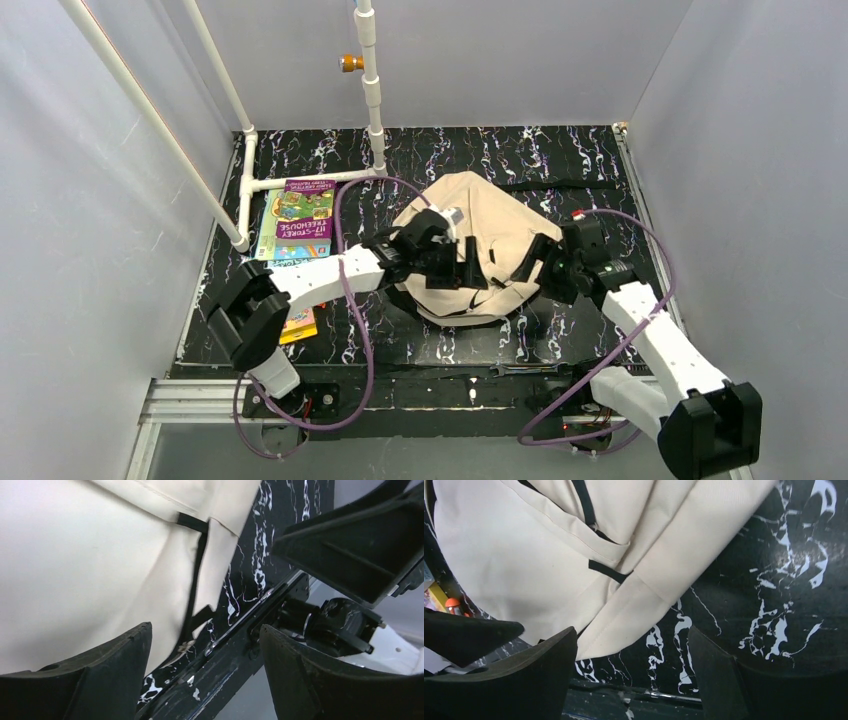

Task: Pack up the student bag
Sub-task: Unzip the student bag at the center of the board.

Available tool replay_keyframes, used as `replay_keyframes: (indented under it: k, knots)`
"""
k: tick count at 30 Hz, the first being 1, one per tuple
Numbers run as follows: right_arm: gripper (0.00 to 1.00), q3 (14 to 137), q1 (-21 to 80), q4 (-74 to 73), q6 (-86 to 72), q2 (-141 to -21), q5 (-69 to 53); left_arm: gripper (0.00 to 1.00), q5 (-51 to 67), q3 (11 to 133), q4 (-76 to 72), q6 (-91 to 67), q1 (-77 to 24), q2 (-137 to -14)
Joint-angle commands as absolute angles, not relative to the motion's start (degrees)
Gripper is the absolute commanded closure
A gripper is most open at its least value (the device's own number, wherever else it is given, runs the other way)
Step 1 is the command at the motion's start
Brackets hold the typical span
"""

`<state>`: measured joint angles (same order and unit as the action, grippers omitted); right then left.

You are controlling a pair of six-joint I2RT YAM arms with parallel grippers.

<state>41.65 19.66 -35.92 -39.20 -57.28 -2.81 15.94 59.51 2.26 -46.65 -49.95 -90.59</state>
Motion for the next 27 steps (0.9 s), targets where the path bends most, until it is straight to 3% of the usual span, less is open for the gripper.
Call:
replay_keyframes:
  k: [1,5,10,15,16,19,27]
  knots:
    - [0.12,37.39,17.28,-36.18,-41.9,-55.59,-9.67,0.24,11.28,69.41,12.93,-38.64,-55.74,-93.92]
    - [0.17,34.8,16.98,-31.68,-40.96,-57.04,-16.2,0.4,3.77,76.1,23.42,-32.97,-58.6,-98.69]
    - [0.19,34.53,17.05,-32.02,-37.7,-61.63,-19.29,0.55,2.38,76.8,24.35,-32.08,-59.15,-100.86]
    - [0.12,31.97,17.04,-29.59,-38.9,-61.17,-22.18,0.57,1.64,78.45,25.54,-31.5,-59.16,-102.97]
    - [0.08,29.24,17.05,-25.05,-42.18,-61.68,-25.42,0.75,1.76,78.71,25.49,-30.85,-59.15,-103.61]
    - [0.08,27.86,17.05,-20.72,-45.19,-62.54,-26.95,1.0,1.15,78.05,25.4,-30.25,-59.15,-102.54]
    - [0.14,21.16,17.05,-6.82,-60.4,-63.42,-32.92,1.0,4.69,66.38,12.53,-33.43,-59.19,-94.37]
